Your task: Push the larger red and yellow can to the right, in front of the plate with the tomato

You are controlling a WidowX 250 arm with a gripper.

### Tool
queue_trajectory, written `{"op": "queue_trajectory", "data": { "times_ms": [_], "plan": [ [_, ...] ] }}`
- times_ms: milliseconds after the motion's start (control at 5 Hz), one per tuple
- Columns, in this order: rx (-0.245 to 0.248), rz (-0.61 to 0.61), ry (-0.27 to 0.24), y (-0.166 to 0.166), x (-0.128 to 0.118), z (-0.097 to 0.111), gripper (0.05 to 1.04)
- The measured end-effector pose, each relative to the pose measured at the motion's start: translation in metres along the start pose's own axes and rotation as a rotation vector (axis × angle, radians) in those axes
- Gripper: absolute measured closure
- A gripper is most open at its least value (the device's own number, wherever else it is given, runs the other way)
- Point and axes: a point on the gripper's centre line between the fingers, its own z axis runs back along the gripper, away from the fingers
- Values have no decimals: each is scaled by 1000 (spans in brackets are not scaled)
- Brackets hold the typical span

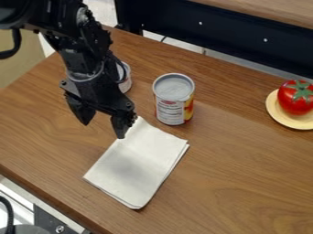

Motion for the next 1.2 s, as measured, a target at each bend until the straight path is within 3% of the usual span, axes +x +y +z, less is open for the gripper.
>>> {"op": "queue_trajectory", "data": {
  "times_ms": [200, 400, 800, 1000, 1200],
  "plan": [
    [-1, 4, 20, -2, -3, -3, 87],
    [46, 145, 31, -13, 6, -9, 87],
    [-3, 656, -50, -20, 53, -5, 87],
    [-76, 927, -70, -13, 83, -3, 87],
    [-26, 1184, -56, -7, 102, -3, 87]
  ]
}}
